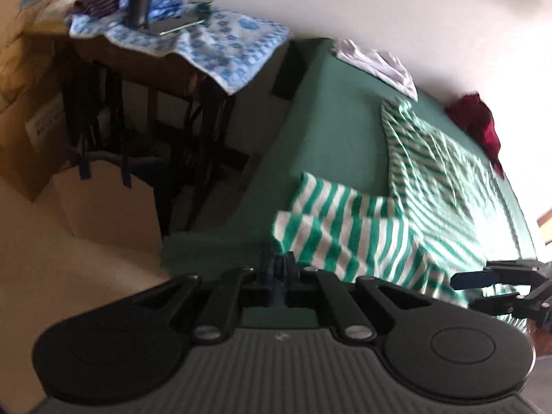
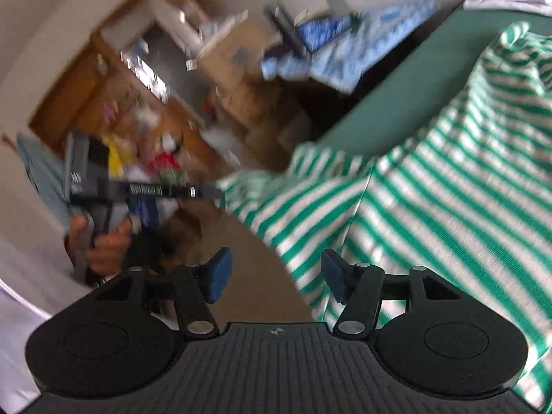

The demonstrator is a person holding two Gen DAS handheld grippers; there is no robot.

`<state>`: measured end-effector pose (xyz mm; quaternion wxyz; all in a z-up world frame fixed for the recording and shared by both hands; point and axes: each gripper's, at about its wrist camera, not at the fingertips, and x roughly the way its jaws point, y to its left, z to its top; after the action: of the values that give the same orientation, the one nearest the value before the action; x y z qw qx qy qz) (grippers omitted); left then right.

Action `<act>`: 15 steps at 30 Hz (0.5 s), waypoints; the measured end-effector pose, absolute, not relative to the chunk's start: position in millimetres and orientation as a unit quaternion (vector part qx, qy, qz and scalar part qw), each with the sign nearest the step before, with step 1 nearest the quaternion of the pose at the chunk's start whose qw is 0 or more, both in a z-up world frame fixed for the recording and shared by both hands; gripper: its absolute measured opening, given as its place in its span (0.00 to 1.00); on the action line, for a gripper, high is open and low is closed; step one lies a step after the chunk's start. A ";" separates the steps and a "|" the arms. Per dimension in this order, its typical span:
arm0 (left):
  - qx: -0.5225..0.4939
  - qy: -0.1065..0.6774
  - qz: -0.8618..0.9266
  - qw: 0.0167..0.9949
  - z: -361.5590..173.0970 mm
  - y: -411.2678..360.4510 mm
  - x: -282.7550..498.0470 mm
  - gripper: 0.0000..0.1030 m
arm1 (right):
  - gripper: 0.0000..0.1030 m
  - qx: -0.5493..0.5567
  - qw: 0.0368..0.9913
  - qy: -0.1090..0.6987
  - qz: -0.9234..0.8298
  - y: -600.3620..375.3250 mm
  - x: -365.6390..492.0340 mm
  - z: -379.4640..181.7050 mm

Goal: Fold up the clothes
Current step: 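Grasp the garment hem with the left gripper and pull it straight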

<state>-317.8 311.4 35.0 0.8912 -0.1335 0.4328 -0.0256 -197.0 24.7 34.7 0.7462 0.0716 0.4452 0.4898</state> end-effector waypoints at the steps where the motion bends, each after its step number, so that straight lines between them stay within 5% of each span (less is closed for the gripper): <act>1: -0.115 0.437 -0.022 0.892 30.7 308.4 -318.8 0.20 | 0.58 0.042 0.755 0.448 0.478 30.0 -201.4 31.6; 7: -0.096 0.422 -0.024 0.901 17.8 308.9 -308.1 0.82 | 0.60 -0.062 0.828 0.394 0.394 52.4 -225.3 17.2; 9: -0.112 0.425 -0.034 0.898 8.4 306.1 -293.3 0.93 | 0.57 -0.075 0.846 0.375 0.371 58.1 -231.0 14.5; 11: -0.125 0.431 -0.044 0.893 -2.4 301.9 -277.3 0.85 | 0.29 -0.090 0.864 0.357 0.343 61.4 -235.2 11.4; 12: -0.127 0.425 -0.049 0.895 1.2 302.1 -276.6 0.55 | 0.21 -0.088 0.868 0.358 0.333 60.4 -232.5 11.6; 14: -0.127 0.406 -0.059 0.903 17.2 304.8 -282.4 0.45 | 0.02 -0.050 0.867 0.373 0.326 52.7 -227.2 14.1; 15: -0.127 0.396 -0.064 0.907 25.2 306.2 -285.3 0.07 | 0.03 -0.022 0.864 0.380 0.330 47.6 -225.1 17.4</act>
<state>-285.3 306.2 25.2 0.9072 -0.1275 0.3957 -0.0639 -225.1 47.6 17.4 0.8637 -0.0220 0.3805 0.3298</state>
